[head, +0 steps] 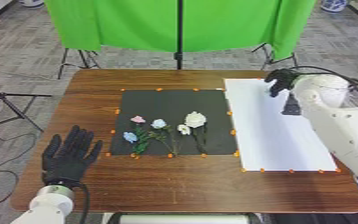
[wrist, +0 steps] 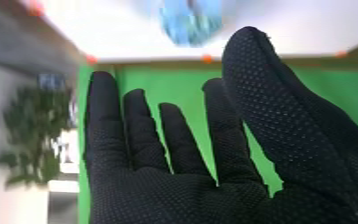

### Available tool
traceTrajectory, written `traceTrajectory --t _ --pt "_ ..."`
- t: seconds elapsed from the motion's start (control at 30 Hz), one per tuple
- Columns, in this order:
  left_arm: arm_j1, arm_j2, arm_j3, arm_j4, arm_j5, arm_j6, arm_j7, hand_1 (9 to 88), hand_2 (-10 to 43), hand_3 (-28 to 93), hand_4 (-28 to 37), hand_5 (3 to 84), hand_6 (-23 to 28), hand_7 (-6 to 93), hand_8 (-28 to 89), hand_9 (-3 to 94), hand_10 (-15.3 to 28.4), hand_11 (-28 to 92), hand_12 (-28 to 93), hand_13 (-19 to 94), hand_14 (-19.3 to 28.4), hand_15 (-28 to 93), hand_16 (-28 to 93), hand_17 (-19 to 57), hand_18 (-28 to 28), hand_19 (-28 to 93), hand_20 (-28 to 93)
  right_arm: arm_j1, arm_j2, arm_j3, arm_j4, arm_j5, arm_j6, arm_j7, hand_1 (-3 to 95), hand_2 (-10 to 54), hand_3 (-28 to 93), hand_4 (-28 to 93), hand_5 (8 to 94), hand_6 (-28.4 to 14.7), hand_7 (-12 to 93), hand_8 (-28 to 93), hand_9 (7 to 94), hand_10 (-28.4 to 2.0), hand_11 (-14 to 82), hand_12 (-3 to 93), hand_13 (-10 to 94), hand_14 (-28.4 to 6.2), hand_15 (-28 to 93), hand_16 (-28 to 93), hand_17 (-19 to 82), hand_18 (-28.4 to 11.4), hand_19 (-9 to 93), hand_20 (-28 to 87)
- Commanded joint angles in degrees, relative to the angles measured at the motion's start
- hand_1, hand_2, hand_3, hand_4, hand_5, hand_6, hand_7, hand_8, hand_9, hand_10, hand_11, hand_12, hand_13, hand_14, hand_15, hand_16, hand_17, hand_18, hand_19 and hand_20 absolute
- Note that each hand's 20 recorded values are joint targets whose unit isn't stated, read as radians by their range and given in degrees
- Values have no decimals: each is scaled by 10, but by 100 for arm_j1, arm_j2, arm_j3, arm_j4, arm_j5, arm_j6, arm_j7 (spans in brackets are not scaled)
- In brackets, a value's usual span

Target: Arrange flowers

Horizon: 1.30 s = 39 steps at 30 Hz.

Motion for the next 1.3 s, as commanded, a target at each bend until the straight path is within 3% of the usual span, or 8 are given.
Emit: traceTrajectory --t 0.03,0.17,0.23,0.37,0.53,0.73,0.9,1.3 --pt "115 -42 -182 31 38 -224 -43 281 182 735 -283 457 67 238 -123 426 146 355 125 335 146 495 -90 -45 141 406 166 -429 34 39 89 174 -57 63 536 -95 781 -283 346 9 211 -145 299 -131 76 121 317 -120 214 145 293 -161 423 168" --pt "197 -39 -345 -19 21 -203 45 280 183 734 -283 456 68 231 -121 422 147 351 126 333 145 493 -89 -45 141 405 166 -643 181 -86 -14 178 727 42 575 -95 719 -283 424 34 239 -158 454 -102 158 173 482 -78 326 181 393 -127 584 257" --pt "248 -62 -347 -47 2 -197 26 281 183 732 -283 457 68 229 -120 423 147 350 127 333 145 492 -89 -45 141 406 166 -715 277 -265 -58 183 1257 56 637 -95 597 -283 499 40 259 -160 547 -97 215 221 573 -28 351 317 436 -106 682 295" --pt "186 -90 -249 -12 -10 -129 -57 280 183 733 -283 457 68 229 -118 424 147 349 127 333 146 493 -87 -46 141 407 167 -889 377 -319 -274 315 1487 102 658 -95 544 -282 602 27 407 -18 719 -72 166 469 672 -2 432 422 480 -93 794 339" --pt "174 -73 -234 -7 9 -106 -48 279 183 733 -283 459 68 229 -118 425 147 352 129 335 146 493 -87 -46 141 407 167 -1203 800 -411 -1024 402 1982 86 627 -95 594 -283 622 26 529 48 740 -77 238 521 687 -20 500 434 486 -105 831 350" --pt "157 1 -297 -18 -93 -200 82 277 182 736 -283 459 68 229 -119 426 148 352 128 336 146 494 -87 -46 142 408 167 -1980 1225 -112 -2861 1045 2485 569 614 -95 638 -283 625 21 535 86 741 -83 245 526 685 -27 508 442 477 -117 838 348" --pt "141 81 -389 -51 -8 -237 77 277 179 738 -283 459 68 230 -118 426 147 351 128 335 146 493 -88 -47 142 407 167 -2318 1155 -179 -3700 1095 2605 778 616 -95 652 -283 629 12 523 92 736 -95 227 519 671 -38 505 444 450 -138 838 347" --pt "11 93 -302 43 14 -565 104 274 151 753 -283 455 68 227 -117 421 146 345 131 332 145 489 -85 -46 141 398 165 -2723 368 -601 -4240 890 2850 1024 627 -95 672 -283 649 -2 485 97 727 -110 196 509 646 -54 506 435 427 -161 842 347"
